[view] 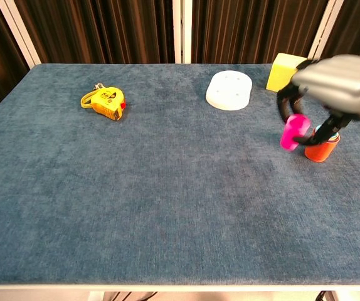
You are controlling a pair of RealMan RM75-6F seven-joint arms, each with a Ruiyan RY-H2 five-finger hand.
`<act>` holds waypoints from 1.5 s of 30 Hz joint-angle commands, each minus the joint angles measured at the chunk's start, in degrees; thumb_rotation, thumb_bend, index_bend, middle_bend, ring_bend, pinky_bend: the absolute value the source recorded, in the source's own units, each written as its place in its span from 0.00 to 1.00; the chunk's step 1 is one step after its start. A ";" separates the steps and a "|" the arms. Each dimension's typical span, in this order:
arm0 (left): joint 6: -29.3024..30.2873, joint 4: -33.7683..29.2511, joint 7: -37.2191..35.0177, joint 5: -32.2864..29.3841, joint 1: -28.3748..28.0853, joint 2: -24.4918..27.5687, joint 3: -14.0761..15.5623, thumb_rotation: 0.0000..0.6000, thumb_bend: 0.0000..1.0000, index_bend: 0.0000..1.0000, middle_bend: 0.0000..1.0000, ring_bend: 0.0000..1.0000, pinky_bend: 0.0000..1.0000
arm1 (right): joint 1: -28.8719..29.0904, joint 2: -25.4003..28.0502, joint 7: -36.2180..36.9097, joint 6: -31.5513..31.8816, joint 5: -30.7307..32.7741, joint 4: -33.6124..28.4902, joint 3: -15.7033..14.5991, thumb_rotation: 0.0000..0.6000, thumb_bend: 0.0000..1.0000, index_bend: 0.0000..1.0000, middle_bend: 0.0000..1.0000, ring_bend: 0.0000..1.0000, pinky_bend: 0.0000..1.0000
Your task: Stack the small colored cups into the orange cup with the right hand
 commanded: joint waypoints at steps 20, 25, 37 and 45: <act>-1.18 -0.83 1.64 -0.42 -0.90 0.01 -0.39 1.00 0.08 0.06 0.04 0.00 0.00 | -1.53 3.17 4.96 -1.85 4.55 3.87 2.43 1.00 0.30 0.57 0.55 0.20 0.00; -1.47 -0.67 1.67 -0.50 -1.05 -0.15 -0.38 1.00 0.08 0.06 0.04 0.00 0.00 | -2.18 3.98 4.37 -0.98 4.38 2.87 1.93 1.00 0.30 0.57 0.55 0.20 0.00; -1.30 -0.50 1.45 -0.52 -0.86 -0.19 -0.21 1.00 0.08 0.06 0.04 0.00 0.00 | -1.92 2.78 4.13 -2.59 6.37 4.85 1.90 1.00 0.30 0.57 0.55 0.20 0.00; -1.36 0.05 1.03 -0.61 -0.76 -0.45 -0.10 1.00 0.08 0.06 0.04 0.00 0.00 | -1.53 3.98 4.53 -4.06 7.17 4.18 1.87 1.00 0.13 0.39 0.44 0.13 0.00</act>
